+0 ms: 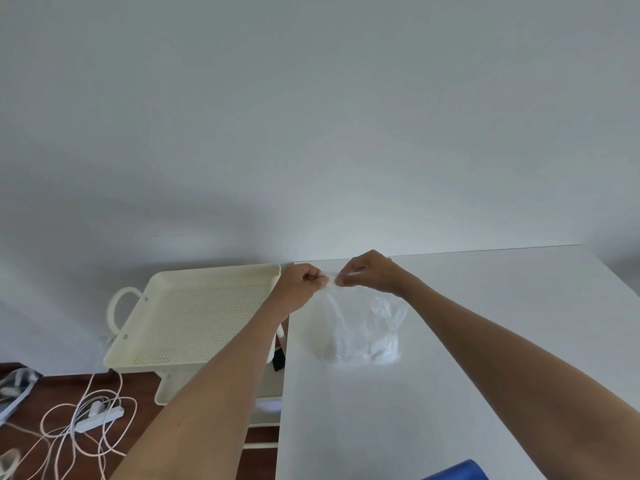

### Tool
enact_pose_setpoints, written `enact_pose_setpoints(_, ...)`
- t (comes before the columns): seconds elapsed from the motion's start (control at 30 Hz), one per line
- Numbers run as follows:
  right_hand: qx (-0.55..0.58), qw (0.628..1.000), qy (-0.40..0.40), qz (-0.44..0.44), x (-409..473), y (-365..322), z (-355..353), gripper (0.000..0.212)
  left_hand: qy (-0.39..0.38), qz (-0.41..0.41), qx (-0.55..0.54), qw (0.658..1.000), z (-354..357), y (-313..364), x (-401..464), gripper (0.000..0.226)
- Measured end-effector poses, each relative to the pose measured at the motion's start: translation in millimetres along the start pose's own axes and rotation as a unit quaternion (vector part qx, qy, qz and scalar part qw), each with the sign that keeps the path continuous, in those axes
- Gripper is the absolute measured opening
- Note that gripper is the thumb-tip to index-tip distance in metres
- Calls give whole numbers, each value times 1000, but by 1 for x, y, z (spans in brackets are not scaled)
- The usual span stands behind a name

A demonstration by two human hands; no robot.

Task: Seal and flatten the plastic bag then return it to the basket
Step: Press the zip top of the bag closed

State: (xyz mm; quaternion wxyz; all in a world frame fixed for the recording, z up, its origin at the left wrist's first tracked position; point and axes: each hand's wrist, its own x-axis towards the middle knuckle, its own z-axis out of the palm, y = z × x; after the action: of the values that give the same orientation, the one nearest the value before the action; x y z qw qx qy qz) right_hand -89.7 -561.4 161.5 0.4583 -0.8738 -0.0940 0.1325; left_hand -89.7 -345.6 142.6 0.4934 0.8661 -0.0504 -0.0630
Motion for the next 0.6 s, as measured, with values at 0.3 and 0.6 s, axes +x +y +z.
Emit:
enact_pose_setpoints(0.3, -65, 997, 34, -23, 2, -2, 2, 29, -17, 15, -19, 1000, 1, 1, -2, 7)
enact_pose_setpoints(0.6, -26, 1000, 10, -10, -1, 3, -12, 23, 13, 5, 6, 1000, -14, 0, 0, 9)
